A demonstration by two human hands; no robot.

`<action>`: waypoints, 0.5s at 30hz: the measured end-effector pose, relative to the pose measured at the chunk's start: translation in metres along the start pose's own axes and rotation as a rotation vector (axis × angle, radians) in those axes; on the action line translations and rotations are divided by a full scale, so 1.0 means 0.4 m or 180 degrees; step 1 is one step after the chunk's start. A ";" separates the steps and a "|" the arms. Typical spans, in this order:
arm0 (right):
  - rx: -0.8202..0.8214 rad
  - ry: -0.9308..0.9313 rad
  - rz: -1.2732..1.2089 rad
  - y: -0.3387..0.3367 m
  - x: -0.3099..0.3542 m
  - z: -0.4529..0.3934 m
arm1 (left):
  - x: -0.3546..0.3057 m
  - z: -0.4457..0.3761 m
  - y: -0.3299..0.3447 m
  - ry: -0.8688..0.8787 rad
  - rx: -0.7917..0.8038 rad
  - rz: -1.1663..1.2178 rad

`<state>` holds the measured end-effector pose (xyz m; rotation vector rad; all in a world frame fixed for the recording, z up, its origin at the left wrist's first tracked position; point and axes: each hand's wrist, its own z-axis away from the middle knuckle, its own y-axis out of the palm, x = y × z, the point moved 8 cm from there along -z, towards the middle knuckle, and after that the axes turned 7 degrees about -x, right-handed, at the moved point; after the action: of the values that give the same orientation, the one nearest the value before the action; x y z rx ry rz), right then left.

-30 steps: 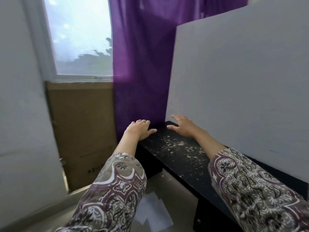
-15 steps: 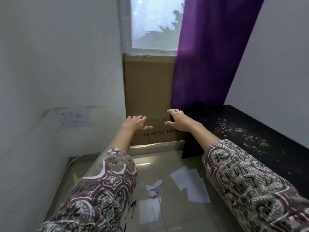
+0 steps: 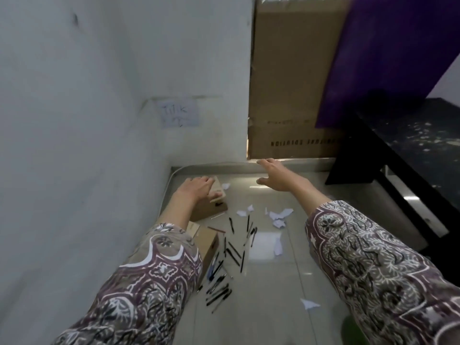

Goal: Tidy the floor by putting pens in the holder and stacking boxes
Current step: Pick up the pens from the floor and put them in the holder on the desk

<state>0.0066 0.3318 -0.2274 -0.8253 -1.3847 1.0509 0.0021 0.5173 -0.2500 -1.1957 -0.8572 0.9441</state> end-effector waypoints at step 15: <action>0.1135 -0.0581 0.0196 0.569 0.106 -0.080 | 0.190 0.139 0.484 -0.0737 0.0865 0.0764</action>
<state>0.0120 0.4548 -0.4258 -0.5218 -1.2757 1.4001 -0.0472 0.6286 -0.4279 -0.9789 -0.7466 1.3697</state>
